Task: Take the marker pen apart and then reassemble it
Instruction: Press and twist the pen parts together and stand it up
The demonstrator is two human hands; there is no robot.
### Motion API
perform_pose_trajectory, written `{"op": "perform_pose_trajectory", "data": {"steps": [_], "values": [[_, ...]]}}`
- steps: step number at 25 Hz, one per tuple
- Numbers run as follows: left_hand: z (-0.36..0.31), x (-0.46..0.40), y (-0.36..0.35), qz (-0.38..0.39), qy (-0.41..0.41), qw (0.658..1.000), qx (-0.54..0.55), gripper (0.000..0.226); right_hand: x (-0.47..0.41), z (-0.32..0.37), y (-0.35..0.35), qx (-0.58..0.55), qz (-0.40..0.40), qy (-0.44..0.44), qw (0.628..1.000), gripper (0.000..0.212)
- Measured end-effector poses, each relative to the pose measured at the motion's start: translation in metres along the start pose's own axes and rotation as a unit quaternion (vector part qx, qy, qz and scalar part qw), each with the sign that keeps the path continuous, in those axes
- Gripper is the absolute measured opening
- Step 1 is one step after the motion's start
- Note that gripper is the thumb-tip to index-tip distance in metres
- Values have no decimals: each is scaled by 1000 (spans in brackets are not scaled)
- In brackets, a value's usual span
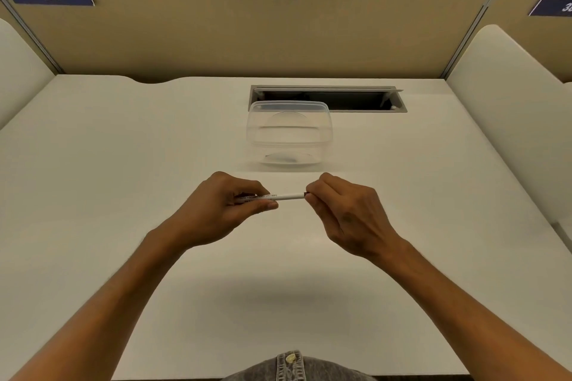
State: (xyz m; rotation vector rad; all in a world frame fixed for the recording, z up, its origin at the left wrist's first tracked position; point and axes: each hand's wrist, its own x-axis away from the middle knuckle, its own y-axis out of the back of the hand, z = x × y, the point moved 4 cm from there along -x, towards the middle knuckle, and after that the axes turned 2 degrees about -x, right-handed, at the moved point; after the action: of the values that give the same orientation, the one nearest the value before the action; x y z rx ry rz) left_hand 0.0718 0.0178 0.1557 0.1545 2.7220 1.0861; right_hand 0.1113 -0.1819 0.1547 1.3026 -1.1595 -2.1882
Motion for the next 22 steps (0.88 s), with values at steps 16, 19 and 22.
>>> {"op": "perform_pose_trajectory", "data": {"steps": [16, 19, 22], "values": [[-24, 5, 3, -101, -127, 957, -242, 33, 2, 8, -11, -321, 47, -265, 908, 36], [-26, 7, -1, -98, -157, 934, -306, 31, 3, 5, -16, -399, 110, -360, 836, 40], [-25, 8, -3, -78, -182, 911, -363, 29, 3, 3, -20, -470, 174, -445, 742, 40]]}}
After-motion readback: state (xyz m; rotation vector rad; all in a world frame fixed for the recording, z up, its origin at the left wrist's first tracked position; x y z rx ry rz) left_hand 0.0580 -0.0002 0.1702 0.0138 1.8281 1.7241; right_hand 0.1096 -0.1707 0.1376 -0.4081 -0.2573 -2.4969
